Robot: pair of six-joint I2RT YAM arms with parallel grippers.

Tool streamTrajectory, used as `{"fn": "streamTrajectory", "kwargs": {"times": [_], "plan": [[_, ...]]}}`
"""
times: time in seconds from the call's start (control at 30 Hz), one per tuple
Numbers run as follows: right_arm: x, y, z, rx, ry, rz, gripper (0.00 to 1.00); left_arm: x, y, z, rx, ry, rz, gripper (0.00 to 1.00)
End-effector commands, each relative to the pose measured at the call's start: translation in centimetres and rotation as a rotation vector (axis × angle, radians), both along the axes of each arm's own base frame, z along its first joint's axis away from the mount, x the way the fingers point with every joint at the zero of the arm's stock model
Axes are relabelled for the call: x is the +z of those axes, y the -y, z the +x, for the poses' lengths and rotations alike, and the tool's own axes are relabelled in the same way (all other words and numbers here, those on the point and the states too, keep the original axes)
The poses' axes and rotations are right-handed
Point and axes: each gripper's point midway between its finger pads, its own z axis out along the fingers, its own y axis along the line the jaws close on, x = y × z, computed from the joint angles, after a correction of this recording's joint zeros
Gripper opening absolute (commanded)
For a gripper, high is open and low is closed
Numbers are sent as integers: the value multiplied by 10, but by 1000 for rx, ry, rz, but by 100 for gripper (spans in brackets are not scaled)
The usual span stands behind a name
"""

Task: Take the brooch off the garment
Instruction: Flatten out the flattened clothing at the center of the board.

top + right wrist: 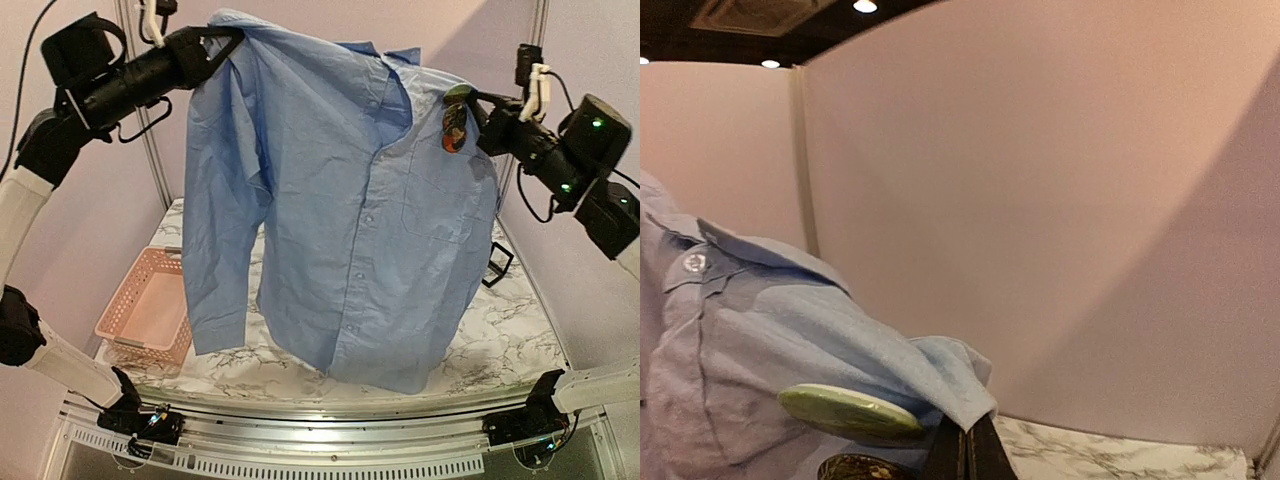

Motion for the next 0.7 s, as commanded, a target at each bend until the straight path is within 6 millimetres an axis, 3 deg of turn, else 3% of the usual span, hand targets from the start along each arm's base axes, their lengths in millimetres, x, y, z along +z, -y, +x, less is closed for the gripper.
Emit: {"fn": "streamTrajectory", "kwargs": {"times": [0.0, 0.1, 0.13, 0.2, 0.23, 0.27, 0.3, 0.37, 0.4, 0.43, 0.53, 0.67], "plan": [[-62, 20, 74, -286, -122, -8, 0, -89, 0, 108, 191, -199, 82, 0], [-100, 14, 119, -255, -188, 11, 0, -145, -5, 173, 267, -287, 147, 0], [-107, 13, 133, -256, -196, 11, 0, -172, -6, 197, 293, -337, 176, 0], [-145, -5, 172, -216, -262, -36, 0, -226, -10, 243, 326, -448, 223, 0], [-154, -14, 184, -190, -281, -41, 0, -257, -10, 262, 331, -508, 255, 0], [-183, -24, 205, -174, -335, -67, 0, -283, -11, 278, 343, -559, 278, 0], [-193, -33, 215, -153, -356, -80, 2, -327, -10, 295, 355, -637, 322, 12], [-226, -47, 236, -133, -425, -129, 20, -353, -9, 307, 353, -695, 365, 40], [-253, -55, 245, -118, -483, -164, 33, -369, -6, 310, 347, -719, 390, 57], [-262, -61, 249, -99, -501, -176, 45, -373, -5, 310, 348, -720, 400, 70], [-295, -64, 251, -95, -573, -202, 77, -370, -7, 303, 359, -713, 409, 93], [-304, -59, 233, -77, -623, -181, 85, -346, -11, 278, 357, -684, 377, 99]]}}
